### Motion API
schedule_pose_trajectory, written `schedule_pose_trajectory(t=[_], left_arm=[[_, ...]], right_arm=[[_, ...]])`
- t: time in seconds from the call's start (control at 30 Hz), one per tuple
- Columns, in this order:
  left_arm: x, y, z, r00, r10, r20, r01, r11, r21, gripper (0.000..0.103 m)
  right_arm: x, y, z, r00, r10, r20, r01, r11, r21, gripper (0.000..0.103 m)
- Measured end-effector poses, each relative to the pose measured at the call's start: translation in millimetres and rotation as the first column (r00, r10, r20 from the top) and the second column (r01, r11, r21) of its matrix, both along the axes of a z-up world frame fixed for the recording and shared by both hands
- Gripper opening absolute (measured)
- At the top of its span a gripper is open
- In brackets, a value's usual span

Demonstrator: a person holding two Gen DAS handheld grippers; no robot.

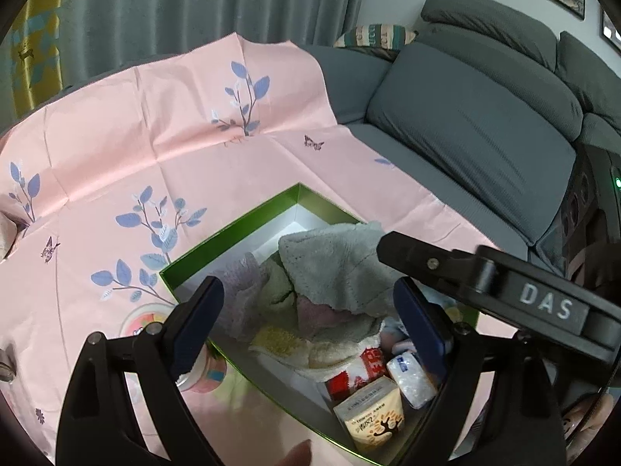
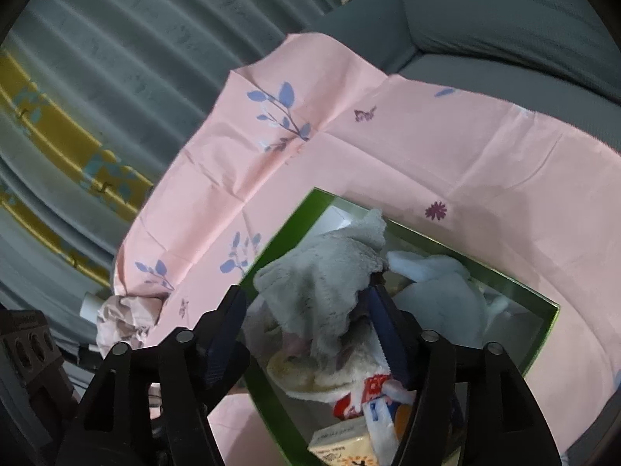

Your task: Organize soft objects

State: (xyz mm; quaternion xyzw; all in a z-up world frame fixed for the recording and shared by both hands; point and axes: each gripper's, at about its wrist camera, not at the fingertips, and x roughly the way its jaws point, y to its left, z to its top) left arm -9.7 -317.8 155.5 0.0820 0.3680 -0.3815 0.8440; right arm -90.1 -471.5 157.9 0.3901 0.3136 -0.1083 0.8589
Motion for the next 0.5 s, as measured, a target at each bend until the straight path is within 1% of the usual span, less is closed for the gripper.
schedule_pose_trajectory(t=[0.07,0.1,0.13,0.27,0.37,0.5], left_arm=[[-2.1,3.8,5.0,1.000,0.000,0.004,0.000,1.000,-0.015,0.089],[-3.3,5.4,7.0,1.000,0.001,0.007,0.000,1.000,-0.019,0.093],[-4.7,6.5,8.9,1.000,0.004,0.010,-0.003,1.000,-0.020,0.102],[-8.9,12.7,14.9,1.000,0.008,0.025,-0.007,0.999,-0.032,0.102],[-12.3,19.0,21.4,1.000,0.010,0.021,-0.009,0.998,-0.057,0.102],[-18.7,28.3,31.5,0.999,0.013,0.033,-0.010,0.996,-0.085,0.102]], right_arm=[[-4.2,2.3,4.9,1.000,0.002,0.017,-0.002,1.000,-0.002,0.073],[-6.3,3.7,7.7,1.000,0.000,0.023,0.000,1.000,-0.010,0.076],[-8.2,5.3,10.5,1.000,-0.003,0.025,0.004,1.000,-0.021,0.078],[-16.3,9.4,19.5,0.999,-0.014,0.043,0.015,0.999,-0.033,0.083],[-23.3,14.6,29.0,0.998,-0.028,0.048,0.032,0.997,-0.076,0.087],[-31.4,20.1,39.0,0.997,-0.046,0.064,0.053,0.993,-0.107,0.094]])
